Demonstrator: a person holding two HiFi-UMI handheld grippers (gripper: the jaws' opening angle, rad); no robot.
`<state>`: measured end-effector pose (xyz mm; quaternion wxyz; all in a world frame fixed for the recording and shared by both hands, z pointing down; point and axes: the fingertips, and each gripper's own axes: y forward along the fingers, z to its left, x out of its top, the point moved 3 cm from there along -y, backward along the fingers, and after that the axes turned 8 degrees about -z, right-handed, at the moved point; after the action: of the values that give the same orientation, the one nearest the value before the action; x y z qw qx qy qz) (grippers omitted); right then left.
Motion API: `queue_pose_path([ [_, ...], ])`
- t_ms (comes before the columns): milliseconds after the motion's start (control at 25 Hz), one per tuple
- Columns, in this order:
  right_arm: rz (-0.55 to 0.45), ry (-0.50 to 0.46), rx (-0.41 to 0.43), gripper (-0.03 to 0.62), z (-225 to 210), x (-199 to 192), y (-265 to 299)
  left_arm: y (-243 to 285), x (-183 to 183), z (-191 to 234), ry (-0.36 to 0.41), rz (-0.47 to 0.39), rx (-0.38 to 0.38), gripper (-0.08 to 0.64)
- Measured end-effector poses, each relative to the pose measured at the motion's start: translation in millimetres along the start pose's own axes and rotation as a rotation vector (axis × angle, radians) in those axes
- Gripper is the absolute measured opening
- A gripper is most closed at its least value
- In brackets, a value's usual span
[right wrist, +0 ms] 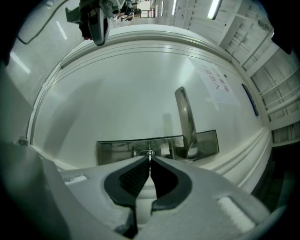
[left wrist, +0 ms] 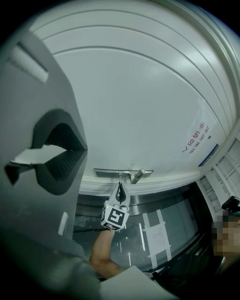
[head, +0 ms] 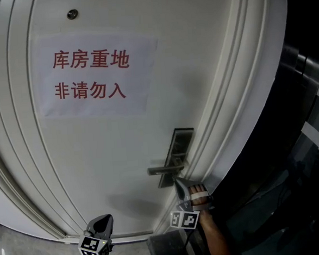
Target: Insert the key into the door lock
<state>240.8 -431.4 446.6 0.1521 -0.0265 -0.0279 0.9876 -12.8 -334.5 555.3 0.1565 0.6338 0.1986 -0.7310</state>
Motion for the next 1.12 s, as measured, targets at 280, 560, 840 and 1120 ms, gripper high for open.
queue_pose_path([
  [280, 0.0, 0.012, -0.001, 0.012, 0, 0, 4, 0, 1, 5, 0.002, -0.001, 0.009, 0.003],
  [560, -0.001, 0.019, -0.003, 0.012, 0, 1, 7, 1, 2, 7, 0.007, 0.001, 0.006, 0.003],
  [840, 0.0, 0.023, 0.001, 0.012, 0, 0, 11, 3, 5, 9, 0.013, -0.002, 0.005, 0.003],
  [1120, 0.008, 0.04, -0.004, 0.014, 0, 0, 18, -1, 7, 10, 0.017, -0.005, 0.007, 0.003],
])
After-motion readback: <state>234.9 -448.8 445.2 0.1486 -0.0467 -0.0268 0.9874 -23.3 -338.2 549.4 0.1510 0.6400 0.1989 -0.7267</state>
